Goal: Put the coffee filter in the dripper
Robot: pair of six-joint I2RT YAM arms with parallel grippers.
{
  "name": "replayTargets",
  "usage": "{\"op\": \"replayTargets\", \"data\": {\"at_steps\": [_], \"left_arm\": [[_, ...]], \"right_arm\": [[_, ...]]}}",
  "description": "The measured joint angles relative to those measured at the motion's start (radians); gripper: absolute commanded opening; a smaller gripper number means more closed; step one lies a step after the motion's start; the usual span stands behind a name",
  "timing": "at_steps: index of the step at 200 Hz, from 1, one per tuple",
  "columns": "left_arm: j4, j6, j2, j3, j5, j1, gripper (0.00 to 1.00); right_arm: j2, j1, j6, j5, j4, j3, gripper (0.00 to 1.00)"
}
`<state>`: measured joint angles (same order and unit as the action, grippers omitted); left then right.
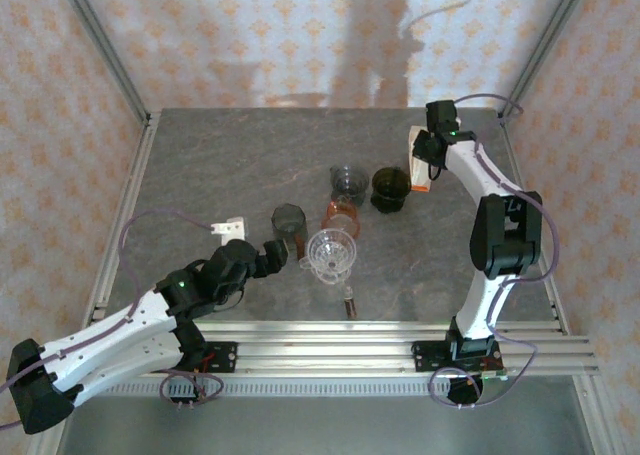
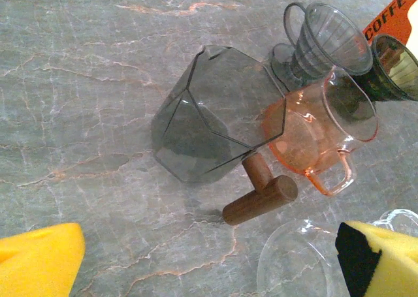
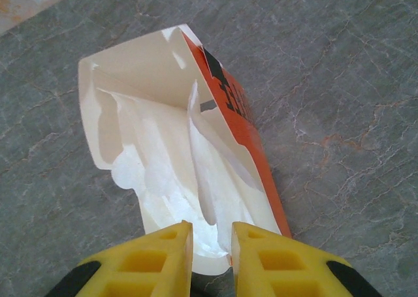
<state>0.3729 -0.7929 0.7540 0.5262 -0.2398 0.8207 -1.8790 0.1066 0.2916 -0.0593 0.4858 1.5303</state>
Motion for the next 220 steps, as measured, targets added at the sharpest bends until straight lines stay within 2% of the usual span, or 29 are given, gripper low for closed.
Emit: {"op": "replayTargets", "data": {"at_steps": [32, 55, 96, 220], "left_arm": [[0.000, -0.003, 0.000, 0.000, 0.002, -0.008, 1.00], [0.000, -0.003, 0.000, 0.000, 0.005, -0.012, 1.00], [-0.001, -0.011, 0.000, -0.012, 0.019, -0.015, 1.00], [-0.005, -0.023, 0.000, -0.019, 0.032, -0.025, 0.99]], "right_arm": [[-0.032, 0.000, 0.000, 0.006, 0.001, 0.004, 0.22], [-0.035, 0.000, -0.002, 0.011, 0.000, 0.006, 0.17], [-0.035, 0.000, -0.022, 0.023, 0.000, 0.012, 0.00], [0.018, 0.024, -0.056, 0.061, 0.002, 0.012, 0.00]]}}
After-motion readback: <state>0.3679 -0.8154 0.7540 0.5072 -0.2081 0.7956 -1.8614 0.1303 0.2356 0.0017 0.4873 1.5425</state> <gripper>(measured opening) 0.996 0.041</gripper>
